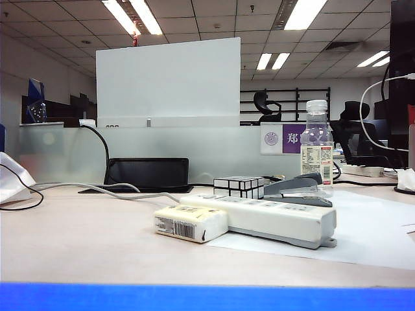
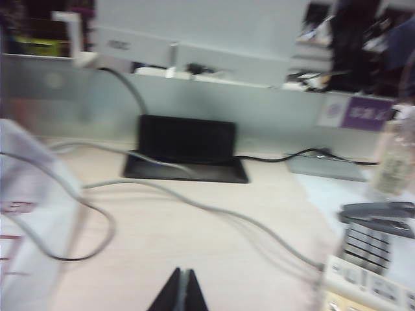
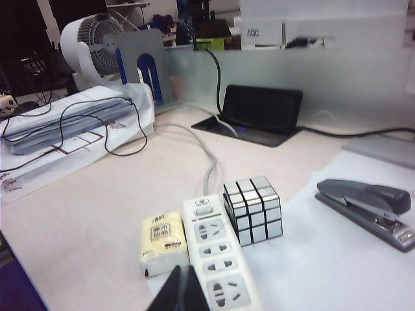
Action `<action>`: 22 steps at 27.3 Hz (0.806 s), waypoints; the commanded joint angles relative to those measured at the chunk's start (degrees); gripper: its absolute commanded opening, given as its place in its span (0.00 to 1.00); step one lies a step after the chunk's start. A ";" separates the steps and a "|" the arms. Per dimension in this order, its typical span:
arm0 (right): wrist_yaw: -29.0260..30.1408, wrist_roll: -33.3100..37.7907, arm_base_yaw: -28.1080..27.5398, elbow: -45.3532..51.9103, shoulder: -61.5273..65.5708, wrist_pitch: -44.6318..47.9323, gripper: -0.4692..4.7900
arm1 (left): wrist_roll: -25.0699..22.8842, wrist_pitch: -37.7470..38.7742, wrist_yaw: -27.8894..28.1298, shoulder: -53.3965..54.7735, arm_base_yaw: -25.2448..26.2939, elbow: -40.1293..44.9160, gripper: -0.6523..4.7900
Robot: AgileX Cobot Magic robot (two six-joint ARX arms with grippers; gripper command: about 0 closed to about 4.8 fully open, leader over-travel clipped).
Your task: Press the button on the power strip.
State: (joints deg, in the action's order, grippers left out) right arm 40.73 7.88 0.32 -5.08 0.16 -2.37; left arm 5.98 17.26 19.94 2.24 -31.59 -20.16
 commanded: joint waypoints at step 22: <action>-0.87 2.40 0.02 -0.11 -0.07 2.36 0.09 | 0.74 -18.08 -16.24 -2.12 -0.02 18.27 0.11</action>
State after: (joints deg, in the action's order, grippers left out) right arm 40.51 10.07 0.32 -5.04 0.16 0.19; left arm 7.07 -0.16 5.17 0.21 -31.64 -2.07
